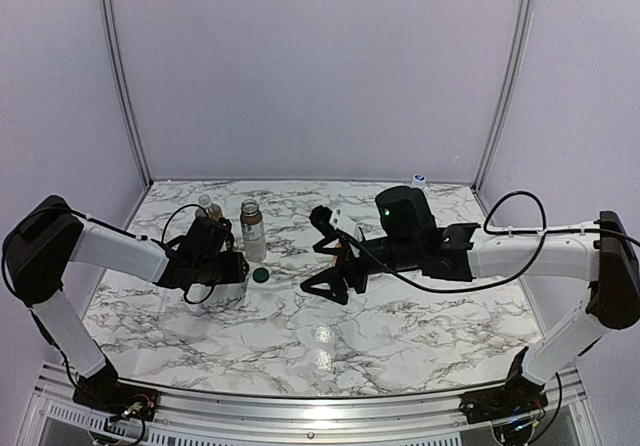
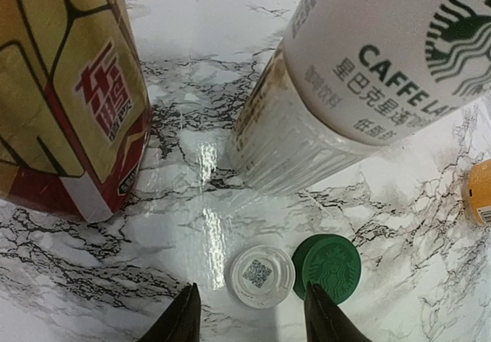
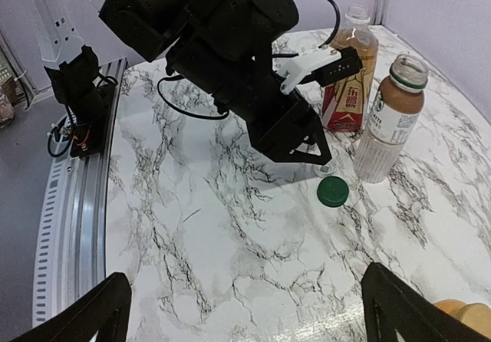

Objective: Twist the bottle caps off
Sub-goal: Move the bottle cap to the center of the board.

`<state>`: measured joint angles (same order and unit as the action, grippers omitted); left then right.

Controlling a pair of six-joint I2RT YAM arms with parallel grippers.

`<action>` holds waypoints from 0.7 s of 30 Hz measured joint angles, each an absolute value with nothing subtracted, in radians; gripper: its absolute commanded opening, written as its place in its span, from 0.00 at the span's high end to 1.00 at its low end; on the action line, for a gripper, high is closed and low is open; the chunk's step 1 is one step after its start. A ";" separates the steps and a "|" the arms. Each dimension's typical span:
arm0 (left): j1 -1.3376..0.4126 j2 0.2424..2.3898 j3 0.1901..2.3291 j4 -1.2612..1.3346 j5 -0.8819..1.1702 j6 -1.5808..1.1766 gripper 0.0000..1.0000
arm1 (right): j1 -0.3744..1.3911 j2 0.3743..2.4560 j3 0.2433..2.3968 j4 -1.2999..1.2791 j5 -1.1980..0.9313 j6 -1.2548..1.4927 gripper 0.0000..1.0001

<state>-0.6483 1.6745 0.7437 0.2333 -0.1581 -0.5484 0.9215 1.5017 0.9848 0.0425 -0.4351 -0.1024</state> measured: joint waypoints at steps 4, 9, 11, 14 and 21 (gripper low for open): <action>-0.648 1.683 0.744 0.233 -0.162 -0.541 0.58 | 0.921 1.502 0.984 0.040 -0.435 -0.102 0.01; -0.648 1.703 0.753 0.233 -0.167 -0.531 0.59 | 0.921 1.502 0.984 0.040 -0.435 -0.102 0.02; -0.648 1.719 0.765 0.229 -0.168 -0.529 0.60 | 0.921 1.502 0.984 0.040 -0.435 -0.102 0.02; -0.648 1.742 0.788 0.212 -0.181 -0.522 0.61 | 0.921 1.502 0.984 0.040 -0.435 -0.102 0.02; -0.648 1.747 0.798 0.194 -0.203 -0.512 0.68 | 0.921 1.502 0.977 0.040 -0.435 -0.102 0.01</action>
